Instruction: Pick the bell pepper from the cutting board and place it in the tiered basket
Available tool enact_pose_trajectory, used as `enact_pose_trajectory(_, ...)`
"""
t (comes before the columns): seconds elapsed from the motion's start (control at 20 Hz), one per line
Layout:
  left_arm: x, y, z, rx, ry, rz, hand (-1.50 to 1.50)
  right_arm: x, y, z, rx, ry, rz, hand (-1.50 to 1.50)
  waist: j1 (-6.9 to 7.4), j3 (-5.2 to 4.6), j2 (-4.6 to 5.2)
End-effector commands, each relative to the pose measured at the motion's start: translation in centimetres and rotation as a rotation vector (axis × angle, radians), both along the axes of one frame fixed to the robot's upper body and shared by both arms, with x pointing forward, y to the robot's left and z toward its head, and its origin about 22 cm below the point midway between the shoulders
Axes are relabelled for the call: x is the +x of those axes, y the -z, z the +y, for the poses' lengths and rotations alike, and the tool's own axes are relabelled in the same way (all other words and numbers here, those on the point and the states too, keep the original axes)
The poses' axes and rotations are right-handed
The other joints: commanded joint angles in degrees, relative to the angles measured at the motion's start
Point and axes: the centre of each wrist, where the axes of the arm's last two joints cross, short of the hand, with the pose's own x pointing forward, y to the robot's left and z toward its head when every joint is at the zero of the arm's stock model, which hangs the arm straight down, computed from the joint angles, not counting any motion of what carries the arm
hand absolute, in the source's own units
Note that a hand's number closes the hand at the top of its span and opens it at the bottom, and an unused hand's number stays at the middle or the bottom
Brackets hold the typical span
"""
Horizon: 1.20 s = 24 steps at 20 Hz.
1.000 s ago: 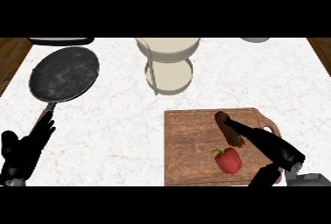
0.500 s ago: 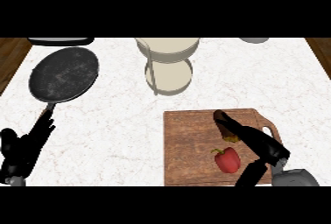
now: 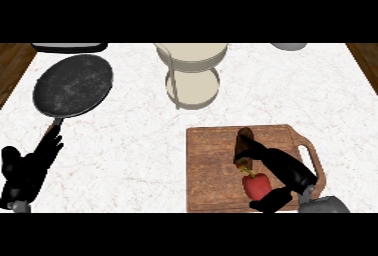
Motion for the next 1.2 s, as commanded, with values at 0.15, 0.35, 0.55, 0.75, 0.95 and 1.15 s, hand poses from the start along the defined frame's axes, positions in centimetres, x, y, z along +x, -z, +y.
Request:
enact_pose_trajectory(0.15,0.0,0.3,0.1,0.020,-0.006,0.003,0.00,-2.0,0.8,1.6,0.066,0.013,-0.050,1.50,-0.03,0.52,0.69)
enact_pose_trajectory(0.35,-0.6,1.1,1.0,-0.006,0.002,0.011,0.00,-2.0,0.8,-0.8,0.087,0.068,-0.084,1.50,-0.07,0.51,0.71)
enact_pose_trajectory(0.55,-2.7,0.9,-0.6,-0.014,0.007,0.005,0.00,-1.0,-2.5,-2.4,0.114,0.154,-0.141,1.50,0.09,0.51,0.66)
enact_pose_trajectory(0.75,-1.0,-0.9,0.4,0.007,0.029,0.008,0.00,-1.1,-5.6,7.3,0.029,0.304,-0.270,1.50,1.18,0.28,0.38)
enact_pose_trajectory(0.95,-0.4,-1.0,-0.4,0.015,0.056,0.008,0.00,0.1,-6.7,9.5,-0.127,0.350,-0.348,1.50,4.62,-0.74,-0.22)
enact_pose_trajectory(1.15,0.0,-0.9,-0.8,0.010,0.075,0.018,0.00,0.5,-9.0,11.9,-0.183,0.473,-0.484,1.50,4.89,-0.58,-0.38)
